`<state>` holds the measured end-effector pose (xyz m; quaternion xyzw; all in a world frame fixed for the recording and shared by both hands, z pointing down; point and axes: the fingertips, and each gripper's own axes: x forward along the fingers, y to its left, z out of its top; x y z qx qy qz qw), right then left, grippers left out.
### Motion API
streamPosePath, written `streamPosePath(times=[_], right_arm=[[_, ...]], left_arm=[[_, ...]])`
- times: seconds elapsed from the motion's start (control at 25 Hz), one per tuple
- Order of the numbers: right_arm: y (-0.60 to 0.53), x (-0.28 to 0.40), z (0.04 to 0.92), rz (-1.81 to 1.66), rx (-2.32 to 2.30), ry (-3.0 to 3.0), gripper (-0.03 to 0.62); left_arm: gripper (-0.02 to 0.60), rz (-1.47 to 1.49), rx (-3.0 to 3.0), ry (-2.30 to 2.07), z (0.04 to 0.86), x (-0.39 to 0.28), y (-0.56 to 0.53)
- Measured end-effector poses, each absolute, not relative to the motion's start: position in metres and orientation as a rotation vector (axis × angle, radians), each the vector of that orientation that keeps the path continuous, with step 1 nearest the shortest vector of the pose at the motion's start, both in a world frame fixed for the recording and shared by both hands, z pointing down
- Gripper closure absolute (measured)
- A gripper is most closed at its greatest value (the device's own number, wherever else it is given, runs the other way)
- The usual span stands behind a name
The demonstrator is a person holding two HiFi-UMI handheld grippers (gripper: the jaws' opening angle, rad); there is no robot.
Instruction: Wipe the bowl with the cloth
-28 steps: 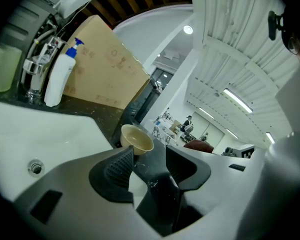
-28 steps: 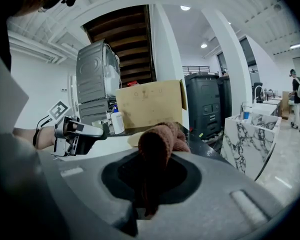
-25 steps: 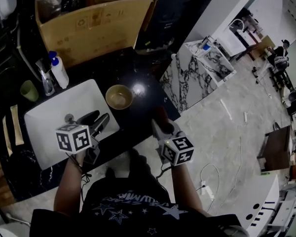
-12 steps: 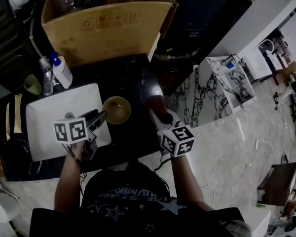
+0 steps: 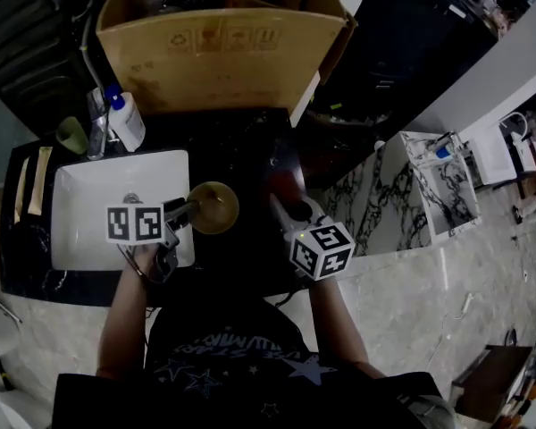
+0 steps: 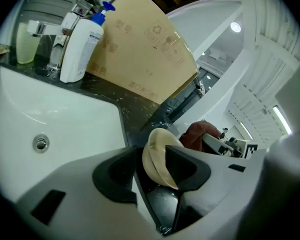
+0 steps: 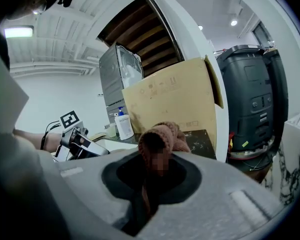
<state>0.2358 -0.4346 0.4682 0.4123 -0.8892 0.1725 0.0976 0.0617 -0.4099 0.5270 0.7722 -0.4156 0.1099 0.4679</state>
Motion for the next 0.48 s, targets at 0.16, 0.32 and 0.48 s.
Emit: streamPosePath(times=[0.16, 0.32, 0.48], right_arm=[[-0.443, 0.231, 0.470, 0.501, 1.152, -2.659, 0.543], [-0.448, 0.224, 0.471, 0.482, 1.090, -2.680, 0.543], [-0.448, 0.213, 0.468, 0.447, 1.024, -2.692, 0.543]], left_arm=[[0.425, 0.287, 1.871, -1.043, 0.530, 0.063, -0.409], [0.540, 0.329, 1.856, -1.109, 0.533, 0.059, -0.411], [0.558, 0.363, 1.856, -1.125, 0.536, 0.060, -0.412]])
